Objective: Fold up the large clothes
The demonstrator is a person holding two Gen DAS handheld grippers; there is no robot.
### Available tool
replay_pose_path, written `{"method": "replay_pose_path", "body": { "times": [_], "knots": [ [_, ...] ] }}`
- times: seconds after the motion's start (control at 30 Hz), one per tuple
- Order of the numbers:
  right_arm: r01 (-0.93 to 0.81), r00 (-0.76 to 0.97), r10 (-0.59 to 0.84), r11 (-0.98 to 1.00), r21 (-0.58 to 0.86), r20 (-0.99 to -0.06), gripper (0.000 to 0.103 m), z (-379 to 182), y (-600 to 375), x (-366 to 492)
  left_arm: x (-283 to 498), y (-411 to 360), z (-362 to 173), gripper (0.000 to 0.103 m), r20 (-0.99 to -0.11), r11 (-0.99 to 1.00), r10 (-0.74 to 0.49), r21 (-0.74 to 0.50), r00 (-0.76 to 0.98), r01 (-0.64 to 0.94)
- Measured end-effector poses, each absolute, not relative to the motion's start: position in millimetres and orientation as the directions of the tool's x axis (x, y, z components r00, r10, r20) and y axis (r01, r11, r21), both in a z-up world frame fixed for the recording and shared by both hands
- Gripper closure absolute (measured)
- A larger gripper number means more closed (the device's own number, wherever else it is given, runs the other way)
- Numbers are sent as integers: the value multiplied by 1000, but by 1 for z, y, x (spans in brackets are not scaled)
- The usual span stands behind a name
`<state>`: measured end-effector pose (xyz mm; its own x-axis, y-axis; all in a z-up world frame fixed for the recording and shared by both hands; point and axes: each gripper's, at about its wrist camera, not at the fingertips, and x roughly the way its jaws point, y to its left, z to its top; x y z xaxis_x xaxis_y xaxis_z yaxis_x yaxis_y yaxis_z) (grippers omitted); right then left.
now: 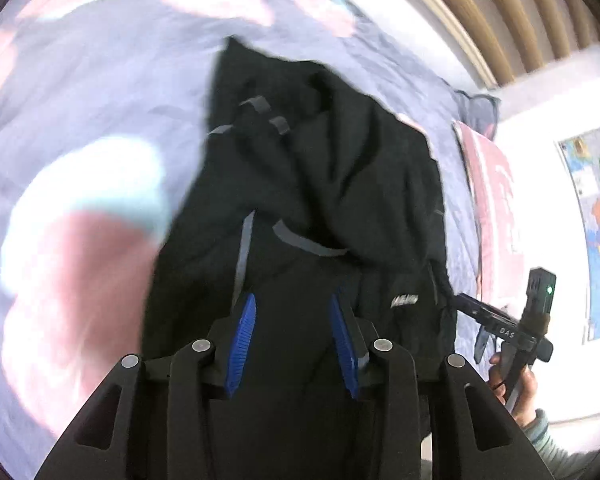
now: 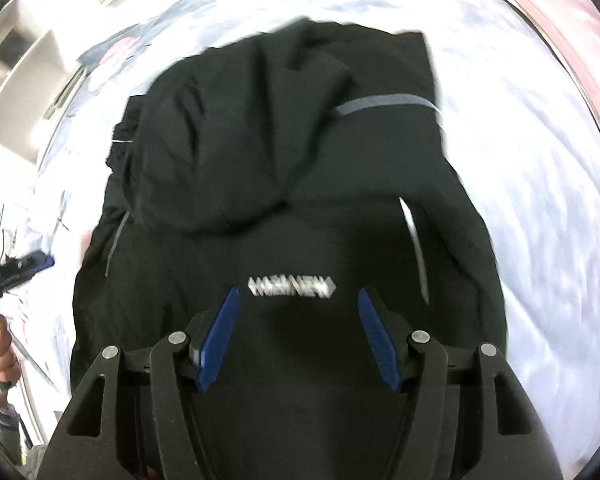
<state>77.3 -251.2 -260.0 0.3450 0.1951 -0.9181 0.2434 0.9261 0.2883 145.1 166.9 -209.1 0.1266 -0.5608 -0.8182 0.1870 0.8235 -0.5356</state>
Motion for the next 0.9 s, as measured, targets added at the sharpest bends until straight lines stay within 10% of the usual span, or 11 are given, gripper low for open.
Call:
{"method": "replay_pose_path", "body": {
  "times": [0.9],
  "knots": [
    [458, 153, 88, 876, 150, -984, 37, -296, -328, -87, 24, 233, -329, 61, -852, 834, -524, -511, -8, -208]
  ]
}}
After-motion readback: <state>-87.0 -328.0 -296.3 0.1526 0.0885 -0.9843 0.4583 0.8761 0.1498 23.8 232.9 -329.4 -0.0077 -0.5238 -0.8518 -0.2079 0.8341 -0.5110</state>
